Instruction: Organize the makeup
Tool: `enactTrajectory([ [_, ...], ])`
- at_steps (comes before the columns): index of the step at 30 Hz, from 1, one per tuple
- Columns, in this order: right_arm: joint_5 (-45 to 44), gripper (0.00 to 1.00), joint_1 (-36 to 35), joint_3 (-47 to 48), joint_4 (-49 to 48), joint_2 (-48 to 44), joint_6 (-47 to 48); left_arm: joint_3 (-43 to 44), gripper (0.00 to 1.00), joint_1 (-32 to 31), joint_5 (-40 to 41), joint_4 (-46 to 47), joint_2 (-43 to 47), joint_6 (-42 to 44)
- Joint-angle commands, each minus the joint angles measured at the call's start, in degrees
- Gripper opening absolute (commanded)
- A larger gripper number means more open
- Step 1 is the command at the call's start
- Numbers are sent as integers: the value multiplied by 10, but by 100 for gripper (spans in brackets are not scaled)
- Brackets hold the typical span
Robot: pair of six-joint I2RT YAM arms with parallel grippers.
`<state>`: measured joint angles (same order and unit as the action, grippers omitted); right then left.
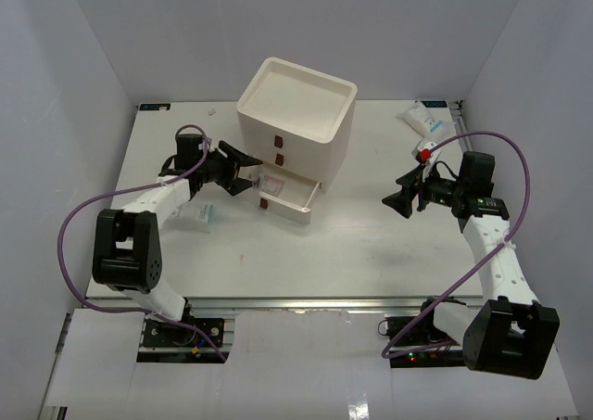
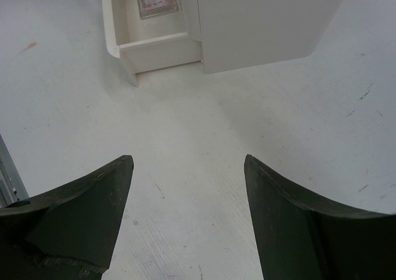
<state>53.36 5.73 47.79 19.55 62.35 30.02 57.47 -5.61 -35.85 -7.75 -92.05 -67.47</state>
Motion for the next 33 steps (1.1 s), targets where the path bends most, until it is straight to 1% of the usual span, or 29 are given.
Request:
enactTrajectory([
  [1, 17, 79, 3, -1, -2, -10, 2, -15, 26, -18, -20, 81, 8, -104],
  [4, 17, 79, 5, -1, -2, -11, 2, -28, 37, -30, -34, 129, -15, -131],
  [7, 18, 79, 6, 0, -1, -11, 2, -25, 55, -43, -29, 137, -25, -135],
  [8, 19, 79, 6, 0, -1, -11, 2, -24, 60, -45, -28, 140, -25, -134],
  [13, 22, 79, 7, -2, -2, -12, 3, -18, 78, -47, -22, 144, -12, -122],
  [16, 23, 79, 7, -2, -1, -12, 3, -16, 86, -47, -22, 147, 6, -113],
  [18, 23, 79, 7, -2, -1, -12, 3, -16, 88, -47, -21, 149, 13, -108],
  [23, 23, 79, 8, -2, -1, -10, 4, -20, 88, -45, -21, 148, 21, -103],
  [27, 25, 79, 9, -3, -1, -10, 5, -22, 87, -45, -23, 151, 26, -86],
  [29, 35, 79, 9, -3, 5, -9, 15, -25, 80, -44, -24, 162, 35, -61],
  [30, 44, 78, 9, -3, 13, -9, 26, -26, 74, -44, -28, 168, 40, -31],
  [31, 56, 78, 9, -2, 22, -8, 39, -28, 68, -44, -33, 174, 47, -4],
  [33, 89, 75, 9, 0, 46, -7, 73, -36, 48, -41, -50, 188, 65, 32],
])
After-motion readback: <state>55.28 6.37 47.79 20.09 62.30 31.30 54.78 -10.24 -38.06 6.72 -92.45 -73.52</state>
